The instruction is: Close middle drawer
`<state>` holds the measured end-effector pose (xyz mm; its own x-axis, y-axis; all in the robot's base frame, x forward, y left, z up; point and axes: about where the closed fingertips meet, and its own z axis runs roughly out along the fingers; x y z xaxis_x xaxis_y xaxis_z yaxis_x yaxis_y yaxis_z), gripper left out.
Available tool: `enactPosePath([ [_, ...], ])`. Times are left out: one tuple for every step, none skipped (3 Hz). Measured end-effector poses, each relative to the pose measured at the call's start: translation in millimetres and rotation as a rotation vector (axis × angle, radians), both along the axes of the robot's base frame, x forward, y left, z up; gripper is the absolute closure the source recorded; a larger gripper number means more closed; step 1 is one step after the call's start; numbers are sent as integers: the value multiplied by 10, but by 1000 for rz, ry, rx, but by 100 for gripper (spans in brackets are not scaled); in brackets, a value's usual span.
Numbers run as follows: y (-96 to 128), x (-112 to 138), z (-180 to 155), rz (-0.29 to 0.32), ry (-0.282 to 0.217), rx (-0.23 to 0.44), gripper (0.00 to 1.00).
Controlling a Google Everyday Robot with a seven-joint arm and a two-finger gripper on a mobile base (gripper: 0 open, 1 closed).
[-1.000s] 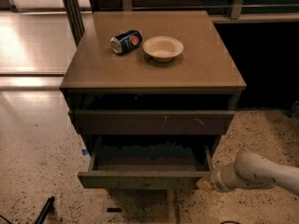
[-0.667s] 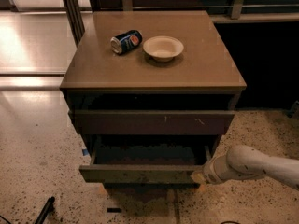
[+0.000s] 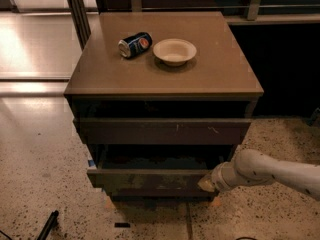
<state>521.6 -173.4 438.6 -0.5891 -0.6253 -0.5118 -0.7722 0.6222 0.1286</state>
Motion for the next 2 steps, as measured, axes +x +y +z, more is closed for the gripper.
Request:
enactPosePath([
  [-28,94,-126,-24,-31,-24,100],
  [-43,263,-222,-65,-109,-76,100],
])
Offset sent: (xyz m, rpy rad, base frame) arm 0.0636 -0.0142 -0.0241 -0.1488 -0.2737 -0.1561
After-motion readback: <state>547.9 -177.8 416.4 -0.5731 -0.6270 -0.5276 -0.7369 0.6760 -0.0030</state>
